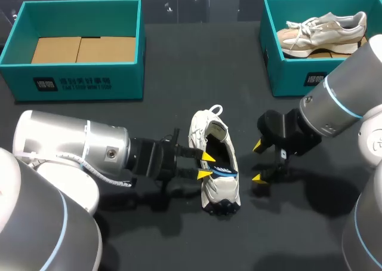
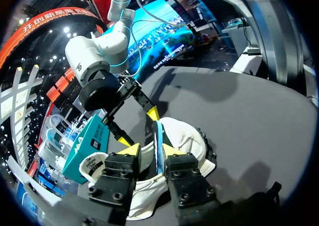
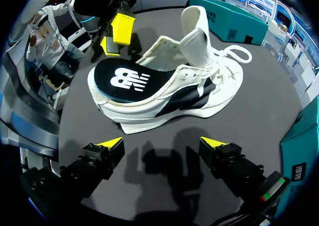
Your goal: Take the shoe out of the shoebox, open the shoe tongue, remove and reinsert the insole, then place the shoe into the shoebox
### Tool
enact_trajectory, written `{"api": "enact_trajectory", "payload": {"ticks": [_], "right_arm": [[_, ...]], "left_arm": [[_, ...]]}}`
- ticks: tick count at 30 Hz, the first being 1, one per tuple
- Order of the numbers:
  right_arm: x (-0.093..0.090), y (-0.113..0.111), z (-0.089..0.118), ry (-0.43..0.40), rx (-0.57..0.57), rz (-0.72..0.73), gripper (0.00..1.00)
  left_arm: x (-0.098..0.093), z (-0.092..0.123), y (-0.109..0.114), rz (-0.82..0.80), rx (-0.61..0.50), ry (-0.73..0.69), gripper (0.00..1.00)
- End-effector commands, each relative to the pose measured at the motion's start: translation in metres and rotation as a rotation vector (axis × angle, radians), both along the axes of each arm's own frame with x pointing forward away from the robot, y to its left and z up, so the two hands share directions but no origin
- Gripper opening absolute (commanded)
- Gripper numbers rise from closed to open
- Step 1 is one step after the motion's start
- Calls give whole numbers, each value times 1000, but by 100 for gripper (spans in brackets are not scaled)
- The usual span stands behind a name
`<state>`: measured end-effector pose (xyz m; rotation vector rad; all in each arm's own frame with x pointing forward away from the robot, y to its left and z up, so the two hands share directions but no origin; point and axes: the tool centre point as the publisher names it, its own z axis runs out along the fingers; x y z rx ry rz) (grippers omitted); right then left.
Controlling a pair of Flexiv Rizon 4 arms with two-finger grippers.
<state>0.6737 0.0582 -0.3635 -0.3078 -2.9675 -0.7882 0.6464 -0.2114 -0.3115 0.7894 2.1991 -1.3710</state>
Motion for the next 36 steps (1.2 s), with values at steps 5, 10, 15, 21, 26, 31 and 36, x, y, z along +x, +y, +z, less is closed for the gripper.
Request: {"api": "enact_trajectory", "payload": {"ticks": [5,10,15,21,26,31,36], "right_arm": [[-16,-55,31,-8,-18,-32,100],[-22,-76,41,-9,-29,-11,100],[-23,-79,42,-5,-26,-7,100],[-23,-79,42,-5,-26,-7,100],[-23,-79,42,-5,-26,-7,100],[-23,-79,42,-5,-26,-7,100],[-24,-84,43,-6,-41,-26,100]], "left_arm": [[-8,22,36,-53,114,17,25],[-7,33,57,-75,166,16,25],[-3,50,75,-101,190,22,26],[1,67,92,-186,237,39,26],[3,78,101,-278,295,44,25],[5,88,106,-400,361,50,0],[7,105,112,-500,379,82,0]]}}
